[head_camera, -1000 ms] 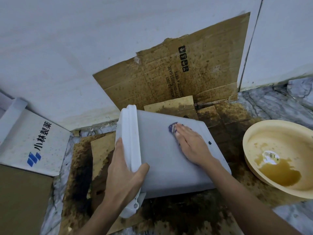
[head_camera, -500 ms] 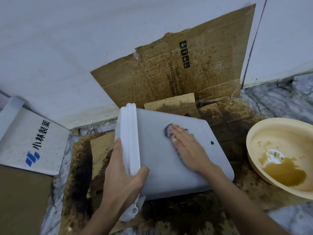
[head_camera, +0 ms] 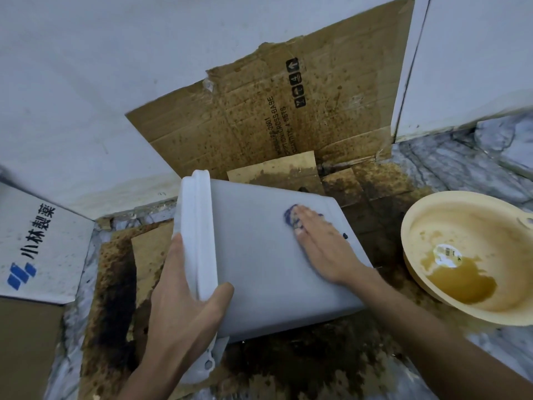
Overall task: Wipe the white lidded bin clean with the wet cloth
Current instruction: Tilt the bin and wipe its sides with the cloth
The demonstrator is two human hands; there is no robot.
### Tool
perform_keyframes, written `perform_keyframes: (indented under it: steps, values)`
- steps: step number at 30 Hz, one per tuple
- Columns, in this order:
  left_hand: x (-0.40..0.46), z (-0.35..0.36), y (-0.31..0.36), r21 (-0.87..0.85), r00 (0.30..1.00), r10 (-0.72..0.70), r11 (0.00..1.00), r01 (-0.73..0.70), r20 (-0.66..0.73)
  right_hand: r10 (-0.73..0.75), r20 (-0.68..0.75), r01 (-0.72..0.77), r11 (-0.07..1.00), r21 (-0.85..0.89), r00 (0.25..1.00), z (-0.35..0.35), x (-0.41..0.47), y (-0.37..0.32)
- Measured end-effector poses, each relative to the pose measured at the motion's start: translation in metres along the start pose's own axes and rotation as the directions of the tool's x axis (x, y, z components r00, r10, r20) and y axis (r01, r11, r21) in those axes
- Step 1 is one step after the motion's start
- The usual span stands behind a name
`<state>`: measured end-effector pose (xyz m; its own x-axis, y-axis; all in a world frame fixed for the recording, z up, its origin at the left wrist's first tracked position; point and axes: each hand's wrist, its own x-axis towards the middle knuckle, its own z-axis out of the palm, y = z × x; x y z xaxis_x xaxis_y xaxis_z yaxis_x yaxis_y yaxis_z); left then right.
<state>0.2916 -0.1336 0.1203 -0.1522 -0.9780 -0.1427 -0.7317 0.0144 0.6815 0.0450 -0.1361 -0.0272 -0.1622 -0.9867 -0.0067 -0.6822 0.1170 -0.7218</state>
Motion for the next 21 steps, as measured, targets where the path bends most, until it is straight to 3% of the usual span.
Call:
perform_keyframes:
  steps: [3,5,10,15,21]
  values:
    - [-0.001,0.002,0.002,-0.009,1.0,0.008,1.0,-0.008,-0.004,0.239,-0.033,-0.238,0.971,0.037,0.97,-0.02,0.029,0.044]
    - [-0.001,0.002,0.004,-0.002,1.0,0.015,1.0,-0.015,-0.013,0.276,-0.022,-0.274,0.959,0.076,0.961,-0.022,0.054,0.05]
    - [0.001,0.003,0.006,0.007,0.999,0.009,1.0,-0.009,-0.03,0.136,-0.038,-0.132,0.987,0.096,0.99,-0.005,0.075,0.006]
    - [-0.002,0.002,0.007,0.002,1.0,-0.003,1.0,0.003,-0.021,0.019,-0.028,-0.015,0.99,0.141,0.999,0.007,-0.009,-0.018]
    - [-0.008,0.005,0.01,0.042,0.999,0.021,0.999,-0.019,-0.031,0.331,-0.099,-0.318,0.94,0.126,0.938,-0.009,0.004,0.03]
